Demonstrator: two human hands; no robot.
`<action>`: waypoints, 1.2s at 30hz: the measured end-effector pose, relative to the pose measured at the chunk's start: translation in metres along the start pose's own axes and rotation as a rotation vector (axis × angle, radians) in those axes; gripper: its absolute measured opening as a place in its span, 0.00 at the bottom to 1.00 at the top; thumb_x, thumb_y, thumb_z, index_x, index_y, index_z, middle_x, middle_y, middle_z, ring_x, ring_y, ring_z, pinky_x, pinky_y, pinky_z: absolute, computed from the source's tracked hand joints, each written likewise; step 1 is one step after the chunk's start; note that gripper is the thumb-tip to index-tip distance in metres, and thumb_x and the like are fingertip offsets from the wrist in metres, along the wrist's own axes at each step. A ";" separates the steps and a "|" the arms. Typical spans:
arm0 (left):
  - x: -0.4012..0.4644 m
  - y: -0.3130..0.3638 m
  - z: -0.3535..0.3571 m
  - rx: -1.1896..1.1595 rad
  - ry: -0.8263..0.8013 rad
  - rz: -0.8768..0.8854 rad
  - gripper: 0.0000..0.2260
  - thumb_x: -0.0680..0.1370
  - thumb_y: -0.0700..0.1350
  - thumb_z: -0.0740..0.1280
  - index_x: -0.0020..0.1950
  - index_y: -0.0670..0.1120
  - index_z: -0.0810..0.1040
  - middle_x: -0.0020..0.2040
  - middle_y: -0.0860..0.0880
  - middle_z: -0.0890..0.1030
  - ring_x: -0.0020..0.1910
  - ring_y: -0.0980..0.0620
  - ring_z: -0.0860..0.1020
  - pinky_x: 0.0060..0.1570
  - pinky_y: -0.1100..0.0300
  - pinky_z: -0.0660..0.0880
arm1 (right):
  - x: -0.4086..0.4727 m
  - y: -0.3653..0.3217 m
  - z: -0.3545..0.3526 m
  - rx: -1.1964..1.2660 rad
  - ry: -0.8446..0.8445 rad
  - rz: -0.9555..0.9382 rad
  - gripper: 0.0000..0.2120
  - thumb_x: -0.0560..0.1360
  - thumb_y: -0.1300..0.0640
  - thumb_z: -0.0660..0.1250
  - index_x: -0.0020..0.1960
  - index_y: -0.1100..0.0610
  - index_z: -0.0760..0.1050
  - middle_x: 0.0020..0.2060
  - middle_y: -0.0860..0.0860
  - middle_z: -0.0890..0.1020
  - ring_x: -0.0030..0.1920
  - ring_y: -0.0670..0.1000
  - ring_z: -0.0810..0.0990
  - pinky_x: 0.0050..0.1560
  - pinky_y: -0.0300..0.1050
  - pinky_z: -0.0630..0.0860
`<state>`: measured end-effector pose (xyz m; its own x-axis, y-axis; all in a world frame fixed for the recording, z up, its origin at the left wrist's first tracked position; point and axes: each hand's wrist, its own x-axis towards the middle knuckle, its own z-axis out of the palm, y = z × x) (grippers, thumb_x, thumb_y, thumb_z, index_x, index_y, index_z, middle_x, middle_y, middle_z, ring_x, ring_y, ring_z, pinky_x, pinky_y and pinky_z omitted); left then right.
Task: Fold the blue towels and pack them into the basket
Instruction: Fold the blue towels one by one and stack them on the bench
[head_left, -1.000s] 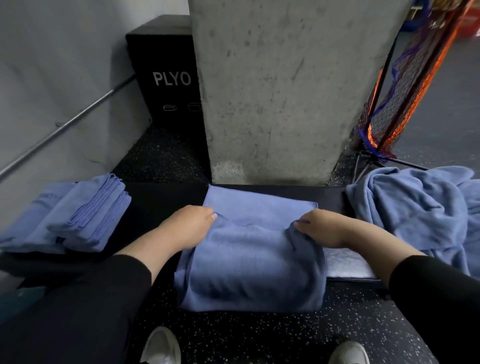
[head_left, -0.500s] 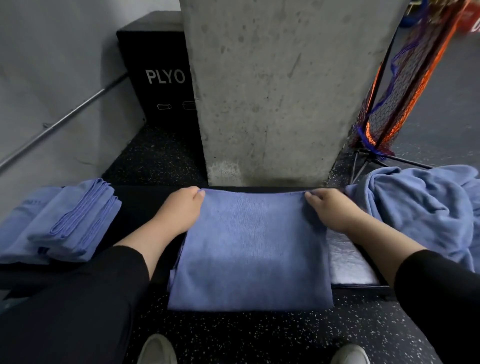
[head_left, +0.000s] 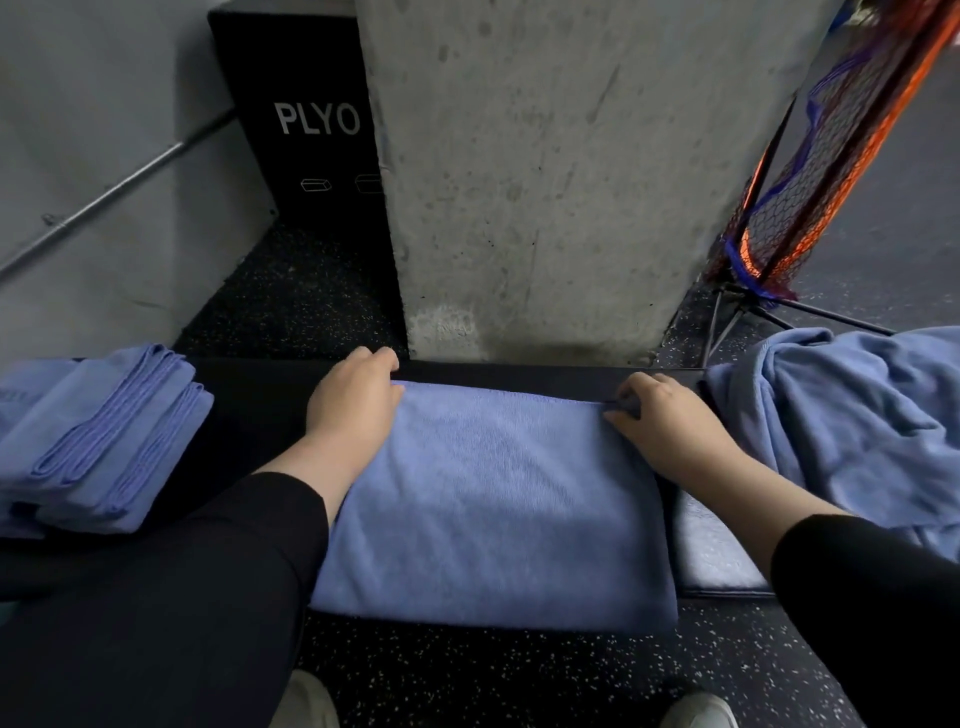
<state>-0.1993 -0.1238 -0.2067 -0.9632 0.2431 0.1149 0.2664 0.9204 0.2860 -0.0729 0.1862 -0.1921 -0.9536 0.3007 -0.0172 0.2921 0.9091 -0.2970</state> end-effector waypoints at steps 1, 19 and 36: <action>-0.001 -0.001 0.001 0.034 -0.007 0.042 0.12 0.82 0.46 0.64 0.65 0.48 0.77 0.58 0.47 0.78 0.55 0.45 0.76 0.49 0.51 0.72 | 0.000 0.002 0.001 -0.018 -0.010 -0.005 0.15 0.77 0.47 0.69 0.58 0.55 0.78 0.54 0.55 0.78 0.54 0.60 0.79 0.53 0.52 0.76; -0.027 -0.003 -0.065 -0.526 0.006 0.004 0.07 0.82 0.46 0.66 0.45 0.49 0.80 0.42 0.50 0.81 0.41 0.53 0.77 0.37 0.60 0.69 | -0.012 -0.009 -0.054 0.247 0.082 0.005 0.09 0.75 0.54 0.73 0.40 0.54 0.76 0.34 0.50 0.78 0.38 0.53 0.75 0.37 0.46 0.67; -0.109 0.023 -0.223 -1.105 0.319 0.008 0.07 0.83 0.42 0.66 0.47 0.44 0.82 0.44 0.46 0.82 0.45 0.51 0.79 0.54 0.48 0.80 | -0.135 -0.074 -0.210 0.974 0.355 -0.223 0.12 0.78 0.54 0.71 0.39 0.52 0.70 0.33 0.49 0.74 0.34 0.45 0.72 0.36 0.36 0.72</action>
<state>-0.0801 -0.1971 -0.0009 -0.9503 0.0140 0.3110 0.3106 0.1097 0.9442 0.0494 0.1386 0.0324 -0.8563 0.3654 0.3649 -0.2219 0.3777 -0.8990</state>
